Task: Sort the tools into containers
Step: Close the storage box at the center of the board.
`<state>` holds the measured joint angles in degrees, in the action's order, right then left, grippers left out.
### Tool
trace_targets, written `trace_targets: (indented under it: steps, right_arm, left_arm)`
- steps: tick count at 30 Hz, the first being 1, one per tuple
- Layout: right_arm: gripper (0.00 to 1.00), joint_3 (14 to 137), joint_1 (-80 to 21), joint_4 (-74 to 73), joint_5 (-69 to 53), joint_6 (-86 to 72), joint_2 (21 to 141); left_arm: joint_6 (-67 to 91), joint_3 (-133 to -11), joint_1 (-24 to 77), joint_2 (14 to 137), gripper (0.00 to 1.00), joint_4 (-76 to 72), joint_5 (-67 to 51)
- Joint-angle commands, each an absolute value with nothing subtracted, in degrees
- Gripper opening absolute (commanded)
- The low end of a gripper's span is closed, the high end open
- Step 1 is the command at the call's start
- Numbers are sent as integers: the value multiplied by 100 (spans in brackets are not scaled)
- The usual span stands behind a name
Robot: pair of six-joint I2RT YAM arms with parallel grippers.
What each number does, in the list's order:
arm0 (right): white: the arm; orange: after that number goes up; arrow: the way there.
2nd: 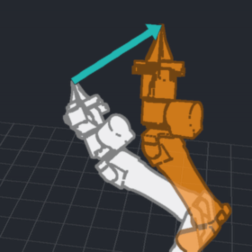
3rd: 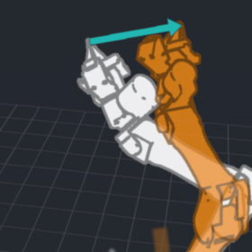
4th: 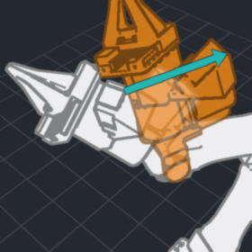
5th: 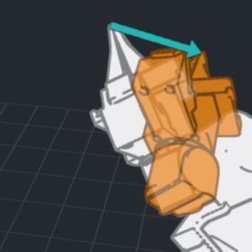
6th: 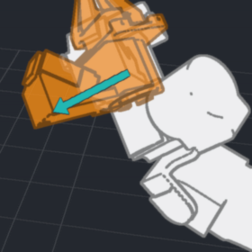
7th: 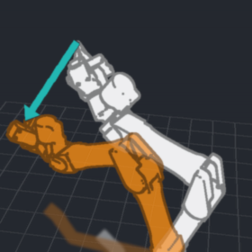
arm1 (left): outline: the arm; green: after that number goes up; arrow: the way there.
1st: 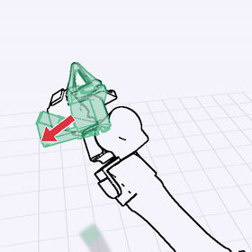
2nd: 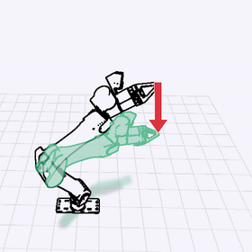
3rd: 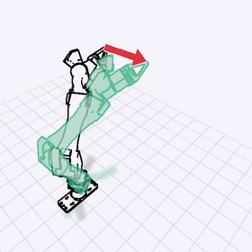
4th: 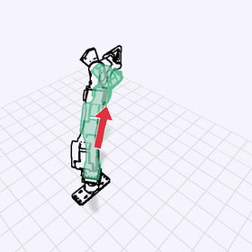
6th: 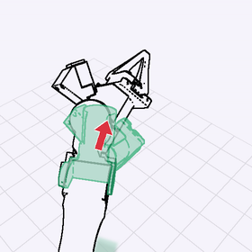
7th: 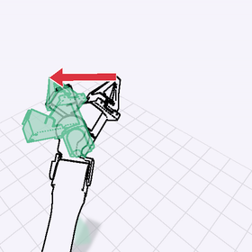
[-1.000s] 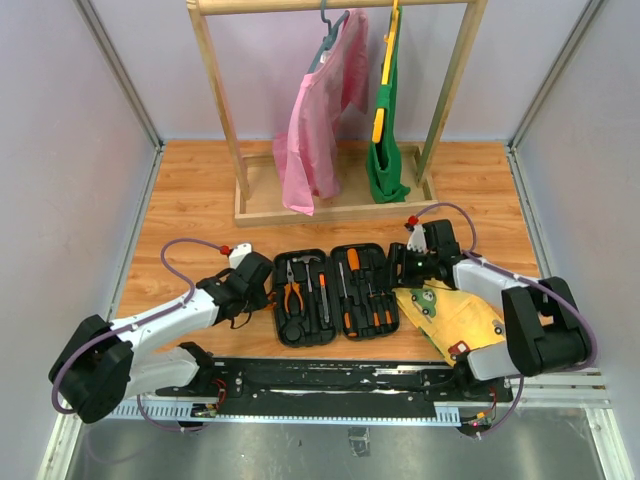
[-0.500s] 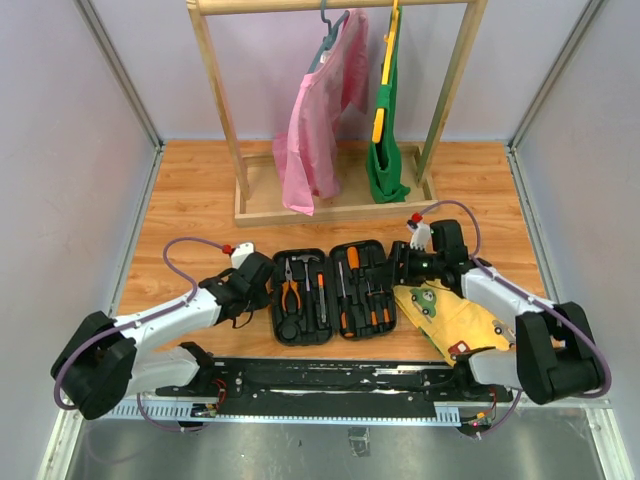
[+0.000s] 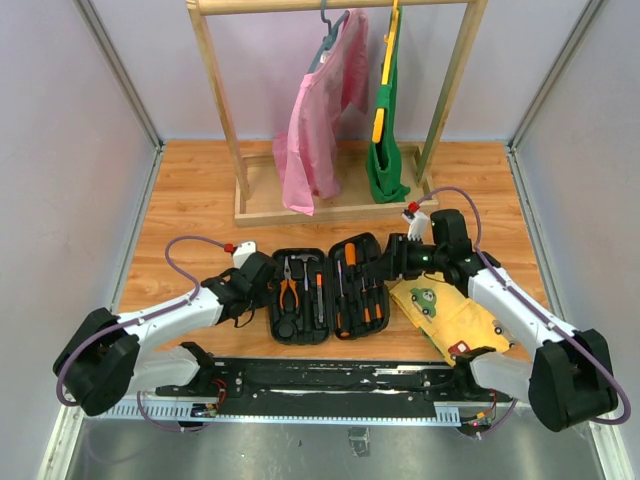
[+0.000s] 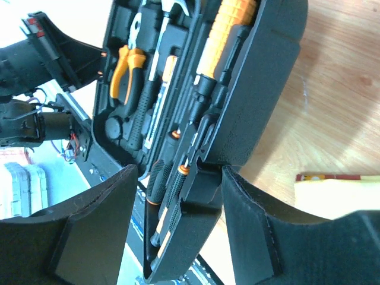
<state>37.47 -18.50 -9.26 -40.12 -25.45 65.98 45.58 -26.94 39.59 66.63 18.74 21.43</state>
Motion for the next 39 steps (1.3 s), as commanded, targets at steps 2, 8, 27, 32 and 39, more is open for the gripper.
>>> trace_targets:
  steps: [2,8,27,32,39]
  right_arm:
    - [59,4147,-2175,-1227,-4304,-2652,6359]
    - [59,4336,-2491,-1229,-4217,-2809,6353]
    - [60,5144,-3768,-637,-3847,-3289,7194]
    - [60,5452,-3973,-213,-4208,-3500,7800]
    - [60,6244,-4286,-21,-4352,-3505,8336]
  left_arm:
    - [4608,-2470,4052,6768,4,1831,1899]
    - [4636,-2404,4060,6744,4,1767,1850]
    - [4609,-2296,4087,6573,3,1696,1793]
    - [4600,-2287,4087,6489,3,1722,1758]
    - [4627,-2226,4087,6367,3,1813,1800]
